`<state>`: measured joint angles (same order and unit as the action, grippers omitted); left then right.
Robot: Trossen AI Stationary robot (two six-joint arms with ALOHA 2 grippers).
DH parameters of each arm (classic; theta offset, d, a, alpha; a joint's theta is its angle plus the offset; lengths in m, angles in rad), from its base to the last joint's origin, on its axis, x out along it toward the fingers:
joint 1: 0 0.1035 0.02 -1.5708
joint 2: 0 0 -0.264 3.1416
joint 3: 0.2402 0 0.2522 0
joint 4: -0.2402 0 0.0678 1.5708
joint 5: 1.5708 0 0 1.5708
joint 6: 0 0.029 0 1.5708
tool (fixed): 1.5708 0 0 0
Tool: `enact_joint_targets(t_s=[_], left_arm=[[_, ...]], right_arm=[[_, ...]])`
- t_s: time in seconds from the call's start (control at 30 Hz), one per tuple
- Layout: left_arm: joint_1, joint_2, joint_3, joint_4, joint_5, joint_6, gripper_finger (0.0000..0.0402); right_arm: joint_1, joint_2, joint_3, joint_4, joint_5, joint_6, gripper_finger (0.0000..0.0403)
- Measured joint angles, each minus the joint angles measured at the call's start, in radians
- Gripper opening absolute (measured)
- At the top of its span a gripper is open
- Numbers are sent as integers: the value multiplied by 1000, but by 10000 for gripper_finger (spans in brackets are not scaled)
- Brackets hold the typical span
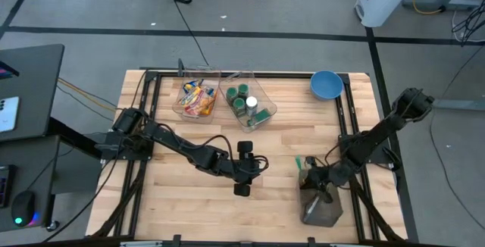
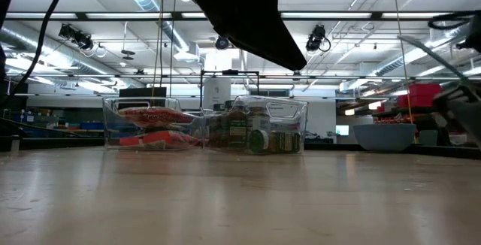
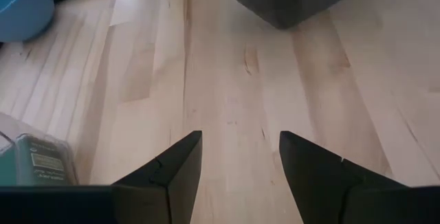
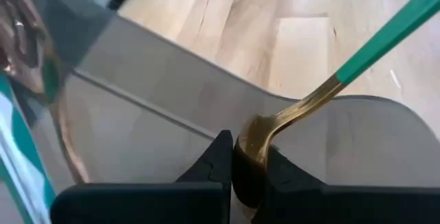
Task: Pick & Place Food Item
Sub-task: Put the green spoon into the gray bin
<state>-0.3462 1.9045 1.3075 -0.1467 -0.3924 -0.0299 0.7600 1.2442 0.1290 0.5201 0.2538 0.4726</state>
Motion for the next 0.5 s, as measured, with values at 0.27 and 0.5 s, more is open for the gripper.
enact_joint_targets(t_s=[0.27, 0.5], left_arm=[[0, 0, 0, -1, -1, 6, 203], [0, 0, 0, -23, -29, 7, 203]], right_arm=[[79, 0, 216, -364, 159, -44, 17], [165, 0, 297, -383, 276, -126, 17]])
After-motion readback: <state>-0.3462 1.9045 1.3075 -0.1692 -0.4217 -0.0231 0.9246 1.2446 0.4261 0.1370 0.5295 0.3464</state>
